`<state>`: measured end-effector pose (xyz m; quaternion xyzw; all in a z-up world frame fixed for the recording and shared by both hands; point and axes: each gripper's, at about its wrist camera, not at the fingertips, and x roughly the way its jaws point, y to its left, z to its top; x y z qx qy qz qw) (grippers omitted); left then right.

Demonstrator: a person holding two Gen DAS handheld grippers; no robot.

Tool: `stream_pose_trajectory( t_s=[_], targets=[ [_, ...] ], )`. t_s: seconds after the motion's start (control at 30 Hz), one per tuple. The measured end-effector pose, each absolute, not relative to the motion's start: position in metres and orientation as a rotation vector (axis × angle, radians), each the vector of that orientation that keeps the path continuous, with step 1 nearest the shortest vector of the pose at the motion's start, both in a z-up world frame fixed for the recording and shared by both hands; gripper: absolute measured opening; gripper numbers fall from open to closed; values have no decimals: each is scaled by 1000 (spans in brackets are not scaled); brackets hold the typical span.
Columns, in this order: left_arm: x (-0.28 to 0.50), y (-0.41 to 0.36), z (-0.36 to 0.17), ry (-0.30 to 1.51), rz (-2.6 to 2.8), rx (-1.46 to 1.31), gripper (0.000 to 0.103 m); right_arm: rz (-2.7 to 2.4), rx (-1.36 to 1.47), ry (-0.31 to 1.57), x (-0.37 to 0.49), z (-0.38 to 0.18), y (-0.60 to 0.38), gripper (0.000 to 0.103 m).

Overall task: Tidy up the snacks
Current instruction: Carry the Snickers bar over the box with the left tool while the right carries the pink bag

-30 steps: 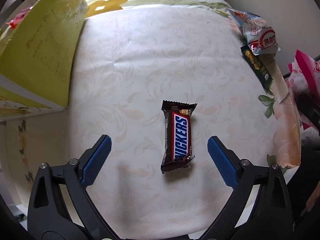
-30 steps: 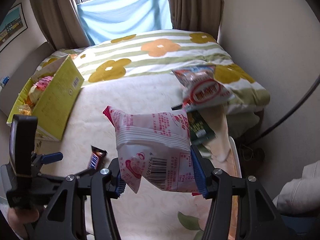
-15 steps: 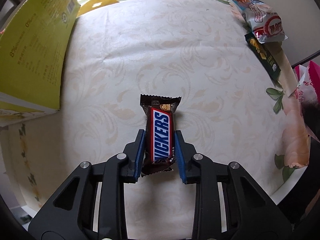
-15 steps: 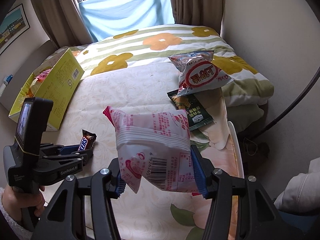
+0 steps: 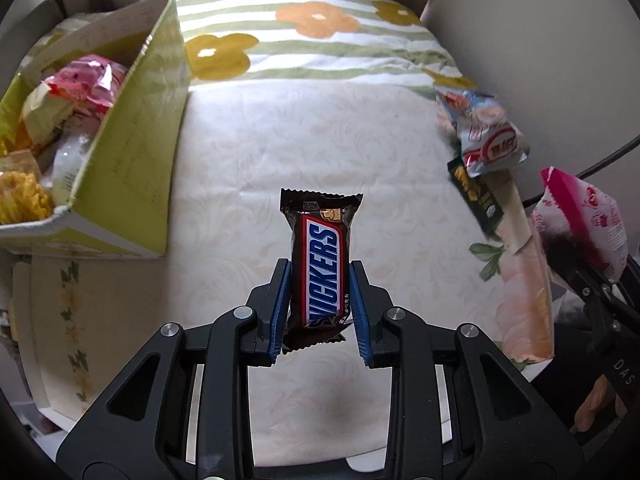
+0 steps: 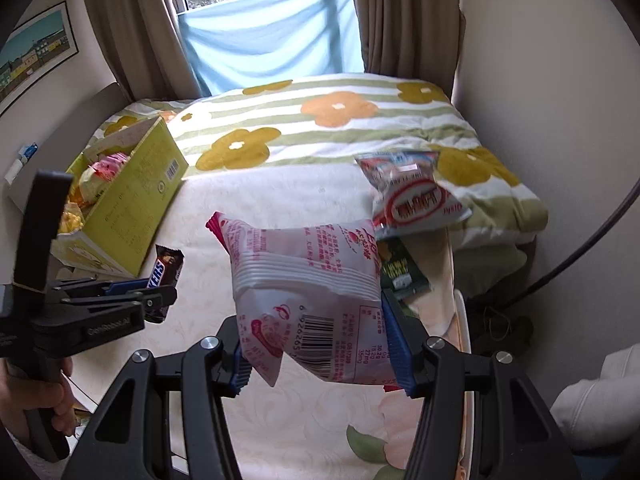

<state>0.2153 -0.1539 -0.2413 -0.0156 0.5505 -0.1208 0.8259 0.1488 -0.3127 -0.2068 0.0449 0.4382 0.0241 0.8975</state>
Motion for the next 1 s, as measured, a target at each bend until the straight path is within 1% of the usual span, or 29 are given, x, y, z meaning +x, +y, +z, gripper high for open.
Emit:
stream_pose_trajectory(
  t_s=[0.27, 0.43, 0.7, 0.77, 1.0],
  targets=[
    [232, -103, -168, 1035, -222, -116, 25, 109, 56, 818, 170, -162, -276, 52],
    [249, -52, -141, 986, -167, -151, 25, 179, 37, 776, 194, -140, -239, 52],
    [283, 43, -140, 991, -73, -189, 25, 292, 9, 751, 246, -125, -157, 52],
    [293, 67, -144, 1001, -54, -195, 25, 328, -2, 761, 263, -127, -123, 52],
    [326, 132, -165, 1046, -31, -179, 25, 362, -13, 806, 292, -141, -62, 52]
  ],
)
